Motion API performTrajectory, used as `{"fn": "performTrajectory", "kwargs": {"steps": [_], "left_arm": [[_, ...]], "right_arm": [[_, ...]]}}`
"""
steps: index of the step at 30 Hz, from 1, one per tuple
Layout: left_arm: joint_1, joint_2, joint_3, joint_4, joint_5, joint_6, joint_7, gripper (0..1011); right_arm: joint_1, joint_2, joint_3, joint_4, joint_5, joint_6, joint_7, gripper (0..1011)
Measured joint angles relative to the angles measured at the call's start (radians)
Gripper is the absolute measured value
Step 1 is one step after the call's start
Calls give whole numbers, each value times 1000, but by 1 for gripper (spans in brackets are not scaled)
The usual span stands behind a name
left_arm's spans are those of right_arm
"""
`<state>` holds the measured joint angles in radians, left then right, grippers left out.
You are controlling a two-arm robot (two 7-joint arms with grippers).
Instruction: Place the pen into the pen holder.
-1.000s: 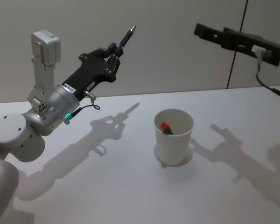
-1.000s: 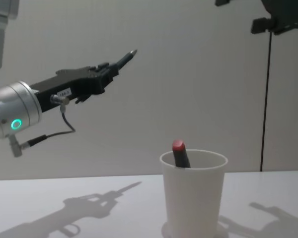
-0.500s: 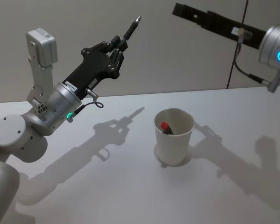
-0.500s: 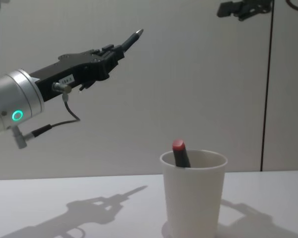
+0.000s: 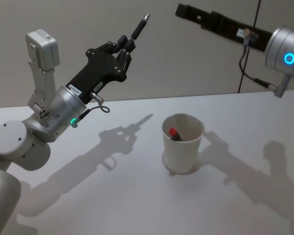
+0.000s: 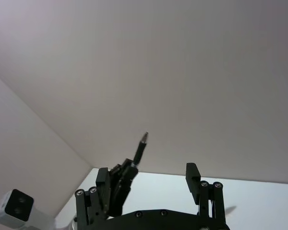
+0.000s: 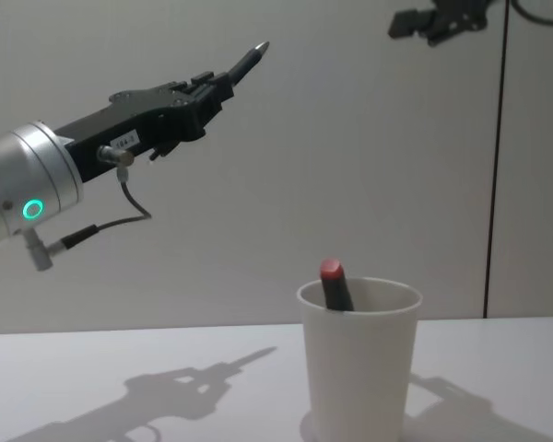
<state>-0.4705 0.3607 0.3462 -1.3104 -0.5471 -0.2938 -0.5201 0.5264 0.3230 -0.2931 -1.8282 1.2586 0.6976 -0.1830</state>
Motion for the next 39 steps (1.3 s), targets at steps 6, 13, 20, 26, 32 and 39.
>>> {"fn": "performTrajectory", "kwargs": {"steps": [6,13,20,26,32,39], "left_arm": [[1,0,0,-3,-1,-2,-1,140],[2,0,0,-5,-2,-3,-1,140],[2,0,0,-6,-3,-4,-1,140],[3,0,0,-6,-3,-5,-1,140],[3,0,0,-7,-3,-5,-1,140],[3,0,0,-7,-3,-5,-1,140]], "right_arm": [[-26,15,-11,5,0,-10,-20,1002],[-45,26,-22,18,-10,-21,-26,1001],[-50,29,-29,24,-10,-33,-27,1002],[-46,21,-33,30,15,-50,-18,1001],[-32,9,-38,40,39,-59,15,1001],[-11,-4,-48,61,51,-64,81,1001]]}}
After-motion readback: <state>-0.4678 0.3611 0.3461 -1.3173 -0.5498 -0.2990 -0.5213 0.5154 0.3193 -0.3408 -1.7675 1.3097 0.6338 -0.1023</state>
